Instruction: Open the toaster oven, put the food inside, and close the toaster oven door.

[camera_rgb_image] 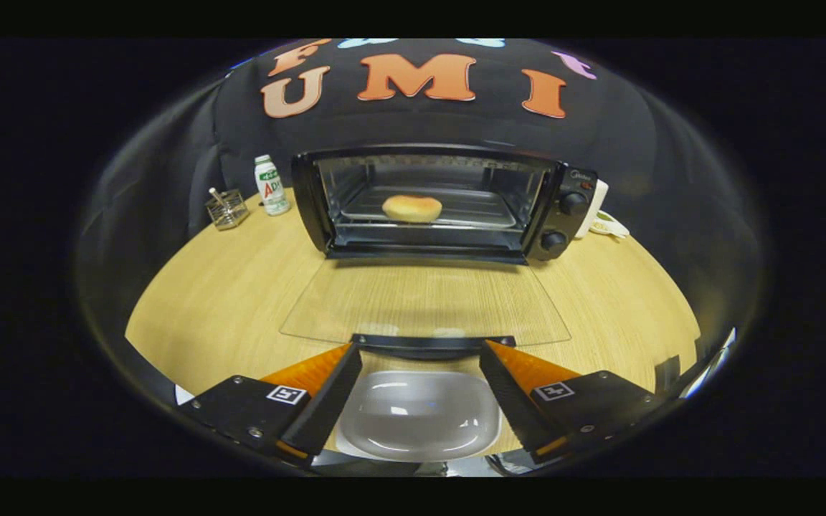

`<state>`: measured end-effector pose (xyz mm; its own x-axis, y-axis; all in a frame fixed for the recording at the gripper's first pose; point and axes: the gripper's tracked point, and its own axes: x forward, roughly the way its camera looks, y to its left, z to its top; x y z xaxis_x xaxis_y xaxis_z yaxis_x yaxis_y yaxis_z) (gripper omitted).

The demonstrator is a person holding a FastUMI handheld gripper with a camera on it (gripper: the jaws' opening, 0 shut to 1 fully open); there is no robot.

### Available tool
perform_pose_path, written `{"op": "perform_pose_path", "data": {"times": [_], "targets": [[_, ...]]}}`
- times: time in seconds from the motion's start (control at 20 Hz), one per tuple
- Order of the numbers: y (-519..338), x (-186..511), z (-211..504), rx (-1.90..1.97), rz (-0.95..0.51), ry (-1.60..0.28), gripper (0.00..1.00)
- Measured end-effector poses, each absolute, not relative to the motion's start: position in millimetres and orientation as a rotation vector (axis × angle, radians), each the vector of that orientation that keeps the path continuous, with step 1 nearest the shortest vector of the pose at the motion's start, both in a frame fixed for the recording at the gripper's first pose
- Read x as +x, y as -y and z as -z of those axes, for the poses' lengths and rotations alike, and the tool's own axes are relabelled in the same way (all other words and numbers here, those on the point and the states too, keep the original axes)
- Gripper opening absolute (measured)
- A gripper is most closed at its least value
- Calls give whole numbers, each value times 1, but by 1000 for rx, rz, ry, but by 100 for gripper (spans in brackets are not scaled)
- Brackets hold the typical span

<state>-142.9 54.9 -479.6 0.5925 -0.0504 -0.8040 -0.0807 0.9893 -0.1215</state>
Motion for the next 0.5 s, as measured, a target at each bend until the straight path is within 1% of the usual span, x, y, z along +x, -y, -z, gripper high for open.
{"op": "perform_pose_path", "data": {"times": [0.2,0.5], "targets": [[-50,-150,494,-154,-3,-970,99],[-43,-137,506,-125,23,-982,99]]}}
